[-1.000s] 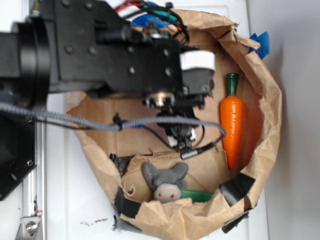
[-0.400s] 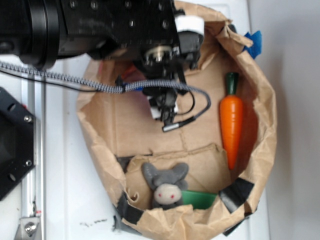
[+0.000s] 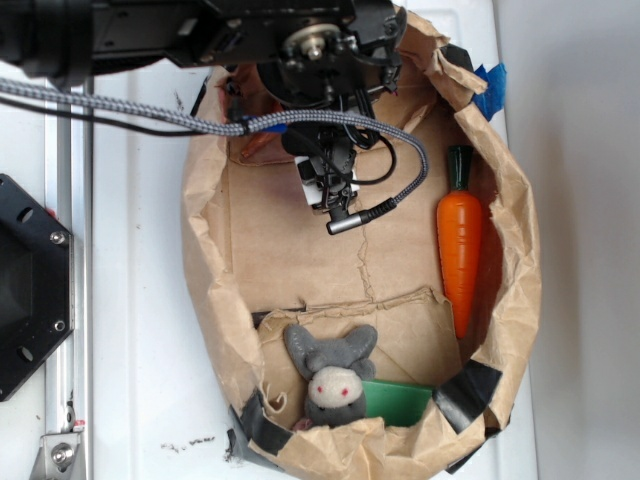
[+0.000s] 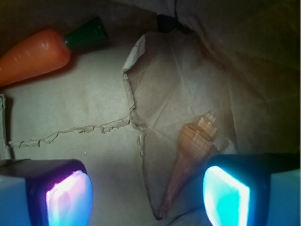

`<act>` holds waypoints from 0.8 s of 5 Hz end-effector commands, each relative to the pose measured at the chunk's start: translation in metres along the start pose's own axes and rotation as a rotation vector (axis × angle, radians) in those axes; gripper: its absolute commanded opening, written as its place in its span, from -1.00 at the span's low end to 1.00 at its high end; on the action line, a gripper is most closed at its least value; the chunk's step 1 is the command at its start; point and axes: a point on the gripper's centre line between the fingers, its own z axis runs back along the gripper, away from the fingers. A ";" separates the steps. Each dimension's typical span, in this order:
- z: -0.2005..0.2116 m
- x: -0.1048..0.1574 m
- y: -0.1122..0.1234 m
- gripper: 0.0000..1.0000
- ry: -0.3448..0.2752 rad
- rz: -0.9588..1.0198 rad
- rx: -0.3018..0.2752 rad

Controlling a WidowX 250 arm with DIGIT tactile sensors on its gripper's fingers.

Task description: Grab the shell.

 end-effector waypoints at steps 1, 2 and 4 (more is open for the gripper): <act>0.018 0.011 0.011 1.00 -0.068 0.032 0.011; 0.018 0.011 0.011 1.00 -0.068 0.032 0.011; 0.000 0.011 0.005 1.00 -0.073 0.214 0.010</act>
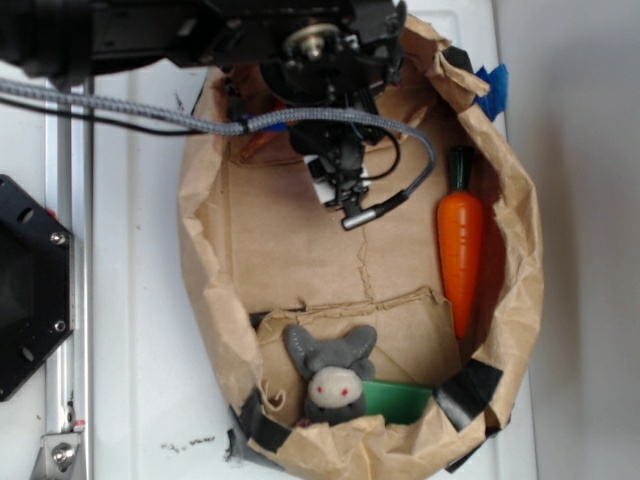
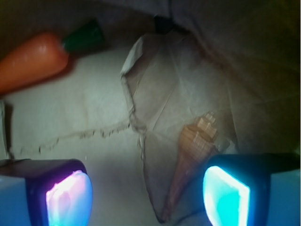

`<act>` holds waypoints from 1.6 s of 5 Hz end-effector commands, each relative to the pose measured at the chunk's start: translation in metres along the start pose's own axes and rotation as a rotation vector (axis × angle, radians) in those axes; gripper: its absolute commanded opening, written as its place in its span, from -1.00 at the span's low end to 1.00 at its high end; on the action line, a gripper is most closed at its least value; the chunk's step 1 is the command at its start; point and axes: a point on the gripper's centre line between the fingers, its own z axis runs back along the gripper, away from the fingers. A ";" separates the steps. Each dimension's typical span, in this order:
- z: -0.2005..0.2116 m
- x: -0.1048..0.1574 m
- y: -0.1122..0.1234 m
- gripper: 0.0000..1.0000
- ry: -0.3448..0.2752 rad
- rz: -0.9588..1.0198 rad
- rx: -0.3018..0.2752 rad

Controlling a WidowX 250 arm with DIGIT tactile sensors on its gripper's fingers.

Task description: Grab the shell.

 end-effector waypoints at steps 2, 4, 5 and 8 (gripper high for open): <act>-0.015 -0.001 -0.014 1.00 -0.034 0.229 0.027; -0.016 -0.001 0.003 1.00 -0.037 0.289 0.024; -0.018 -0.001 0.007 1.00 -0.035 0.297 0.027; -0.014 0.024 0.045 1.00 -0.077 0.316 0.032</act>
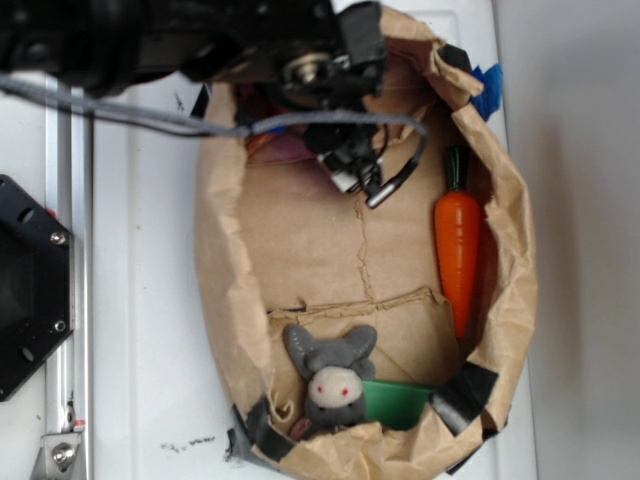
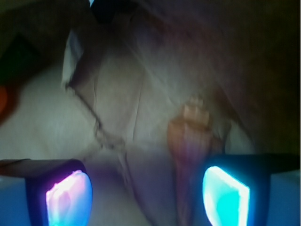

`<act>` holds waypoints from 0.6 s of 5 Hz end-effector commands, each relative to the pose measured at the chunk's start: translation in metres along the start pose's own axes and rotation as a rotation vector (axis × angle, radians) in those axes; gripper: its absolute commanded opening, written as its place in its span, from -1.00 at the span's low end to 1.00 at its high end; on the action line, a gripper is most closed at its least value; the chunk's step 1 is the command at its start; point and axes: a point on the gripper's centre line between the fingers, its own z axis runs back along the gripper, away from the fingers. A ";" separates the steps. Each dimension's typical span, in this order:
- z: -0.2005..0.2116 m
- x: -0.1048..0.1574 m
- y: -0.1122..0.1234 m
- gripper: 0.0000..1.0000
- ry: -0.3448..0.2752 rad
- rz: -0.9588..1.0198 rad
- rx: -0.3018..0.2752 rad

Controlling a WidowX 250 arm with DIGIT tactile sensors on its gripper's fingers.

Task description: Grab the shell.

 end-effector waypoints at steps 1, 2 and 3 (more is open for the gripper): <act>0.014 0.036 0.022 1.00 -0.069 0.025 -0.014; 0.010 0.040 0.017 1.00 -0.068 0.014 -0.003; 0.001 0.033 0.017 1.00 -0.050 -0.006 0.011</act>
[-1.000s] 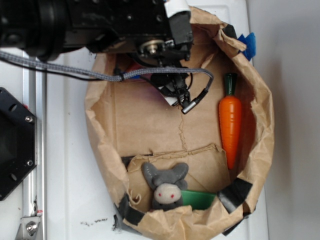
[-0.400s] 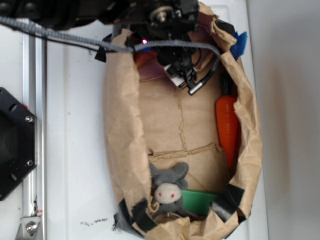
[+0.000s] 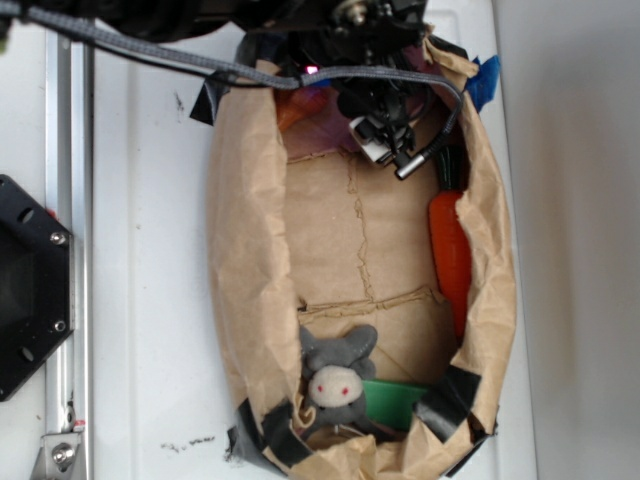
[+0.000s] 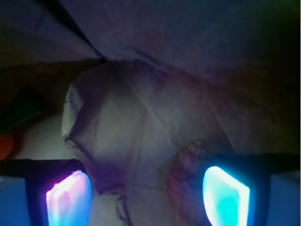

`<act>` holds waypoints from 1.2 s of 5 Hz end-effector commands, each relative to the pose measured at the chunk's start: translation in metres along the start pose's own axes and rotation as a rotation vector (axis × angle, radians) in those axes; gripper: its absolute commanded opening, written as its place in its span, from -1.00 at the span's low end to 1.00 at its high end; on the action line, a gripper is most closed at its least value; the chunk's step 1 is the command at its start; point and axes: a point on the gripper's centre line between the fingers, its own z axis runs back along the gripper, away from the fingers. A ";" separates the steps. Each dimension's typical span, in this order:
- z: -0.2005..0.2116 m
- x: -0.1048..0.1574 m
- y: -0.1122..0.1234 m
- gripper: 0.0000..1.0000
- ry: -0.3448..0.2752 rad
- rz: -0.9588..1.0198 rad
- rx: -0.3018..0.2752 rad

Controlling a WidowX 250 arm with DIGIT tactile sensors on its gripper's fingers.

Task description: Grab the shell.

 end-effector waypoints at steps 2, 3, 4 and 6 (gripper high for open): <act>-0.012 -0.004 0.001 1.00 -0.020 -0.219 -0.035; -0.008 -0.012 -0.006 1.00 0.000 -0.349 -0.067; -0.013 -0.025 -0.006 1.00 0.039 -0.389 -0.080; -0.018 -0.038 -0.006 1.00 0.088 -0.428 -0.133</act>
